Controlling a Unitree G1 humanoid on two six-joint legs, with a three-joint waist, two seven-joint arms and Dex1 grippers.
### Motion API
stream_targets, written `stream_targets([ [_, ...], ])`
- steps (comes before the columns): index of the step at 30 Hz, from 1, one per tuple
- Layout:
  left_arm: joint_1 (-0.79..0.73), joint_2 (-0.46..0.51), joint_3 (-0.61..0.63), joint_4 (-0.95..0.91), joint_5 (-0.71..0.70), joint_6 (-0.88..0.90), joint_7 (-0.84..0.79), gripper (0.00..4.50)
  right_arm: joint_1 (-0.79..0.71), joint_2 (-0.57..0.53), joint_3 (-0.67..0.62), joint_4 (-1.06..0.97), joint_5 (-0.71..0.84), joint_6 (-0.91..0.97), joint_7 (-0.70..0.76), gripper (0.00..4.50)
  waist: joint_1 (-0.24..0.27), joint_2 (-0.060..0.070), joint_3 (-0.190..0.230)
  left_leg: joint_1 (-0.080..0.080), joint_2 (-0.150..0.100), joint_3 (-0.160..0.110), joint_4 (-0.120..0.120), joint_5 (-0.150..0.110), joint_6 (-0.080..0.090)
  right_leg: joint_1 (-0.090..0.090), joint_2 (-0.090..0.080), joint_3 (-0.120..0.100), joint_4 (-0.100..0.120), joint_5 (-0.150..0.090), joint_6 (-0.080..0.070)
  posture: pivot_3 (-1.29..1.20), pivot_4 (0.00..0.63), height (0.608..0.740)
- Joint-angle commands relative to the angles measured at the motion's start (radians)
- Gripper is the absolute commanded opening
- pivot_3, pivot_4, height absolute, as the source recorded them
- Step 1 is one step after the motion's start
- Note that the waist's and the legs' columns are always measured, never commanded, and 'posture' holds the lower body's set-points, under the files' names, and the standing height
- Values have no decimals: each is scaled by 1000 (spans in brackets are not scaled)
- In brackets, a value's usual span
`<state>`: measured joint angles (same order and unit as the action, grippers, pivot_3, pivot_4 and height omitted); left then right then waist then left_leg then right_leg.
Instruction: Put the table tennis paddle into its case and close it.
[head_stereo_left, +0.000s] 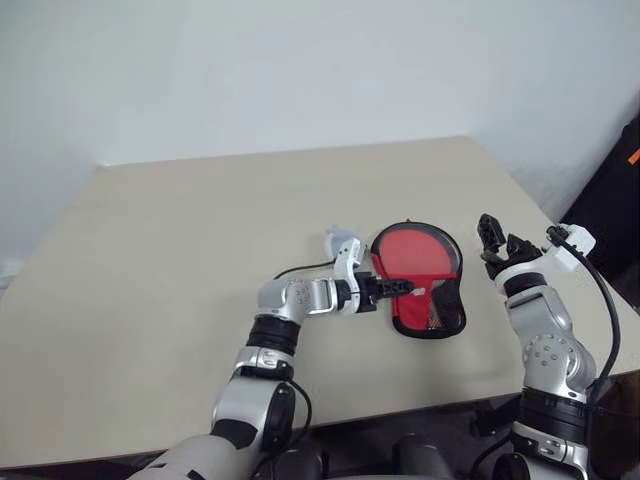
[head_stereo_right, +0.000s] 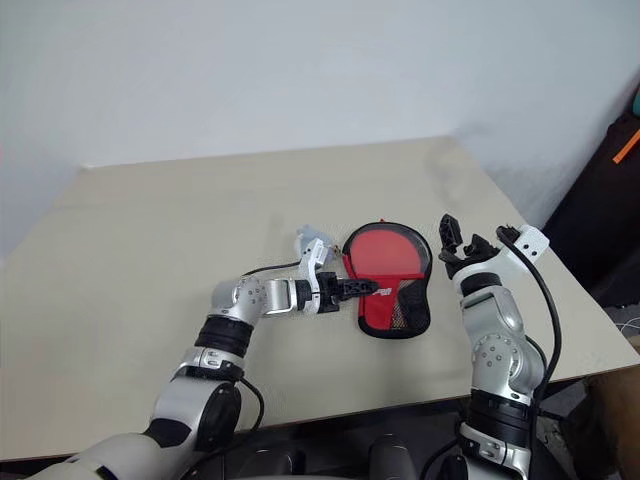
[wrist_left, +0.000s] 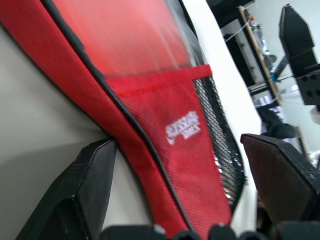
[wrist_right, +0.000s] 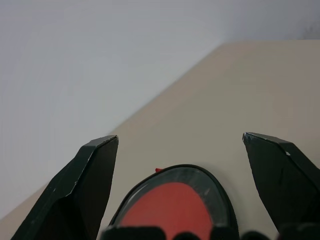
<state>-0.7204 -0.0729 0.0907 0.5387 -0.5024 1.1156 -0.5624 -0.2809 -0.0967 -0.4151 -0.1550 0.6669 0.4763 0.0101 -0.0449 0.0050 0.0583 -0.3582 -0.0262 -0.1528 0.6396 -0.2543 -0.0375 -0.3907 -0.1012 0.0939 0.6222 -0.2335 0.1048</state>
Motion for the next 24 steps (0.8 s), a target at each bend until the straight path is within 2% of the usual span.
stream_targets([
  [1, 22, -23, -76, -19, -47, 101, -85, 4228, -26, -12, -5, -9, 9, -12, -4, 4316, -1, 0, 0, 0, 0, 0, 0, 0, 0, 0, 0, 0, 0, 0, 0, 0, 0, 740],
  [5, 25, -14, -99, -35, -59, 143, -131, 4228, -27, -9, -2, 1, 4, -14, -4, 4316, -2, 0, 0, 0, 0, 0, 0, 0, 0, -1, 0, 0, 0, 0, 0, 0, 0, 740],
  [9, 16, -20, -69, 2, -47, 145, -109, 4228, -27, -9, -2, 6, 2, -17, -6, 4316, -2, 0, 0, 0, 0, 0, 0, 0, 0, -1, 0, 0, 0, 0, 0, 0, 0, 740],
  [13, 10, -30, -27, 24, -47, 136, -78, 3285, -23, -9, -6, 13, -3, -21, -13, 4367, -2, 0, 0, 0, 0, 0, 0, 0, 0, -1, 0, 0, 0, 0, 0, 0, 0, 740],
  [22, 0, -46, -2, 64, -48, 131, -52, 99, -14, -12, -17, 26, -10, -26, -35, 4367, -2, 1, 0, 0, 0, 0, 0, 0, 0, 0, 0, 0, 0, 0, 0, 0, 0, 740],
  [24, -2, -49, 11, 74, -54, 137, -50, 44, -10, -13, -14, 27, -20, -29, -39, 4367, -2, 1, 0, 0, 0, 0, 1, 0, 0, 0, 0, 0, 0, 0, 1, 0, 0, 740],
])
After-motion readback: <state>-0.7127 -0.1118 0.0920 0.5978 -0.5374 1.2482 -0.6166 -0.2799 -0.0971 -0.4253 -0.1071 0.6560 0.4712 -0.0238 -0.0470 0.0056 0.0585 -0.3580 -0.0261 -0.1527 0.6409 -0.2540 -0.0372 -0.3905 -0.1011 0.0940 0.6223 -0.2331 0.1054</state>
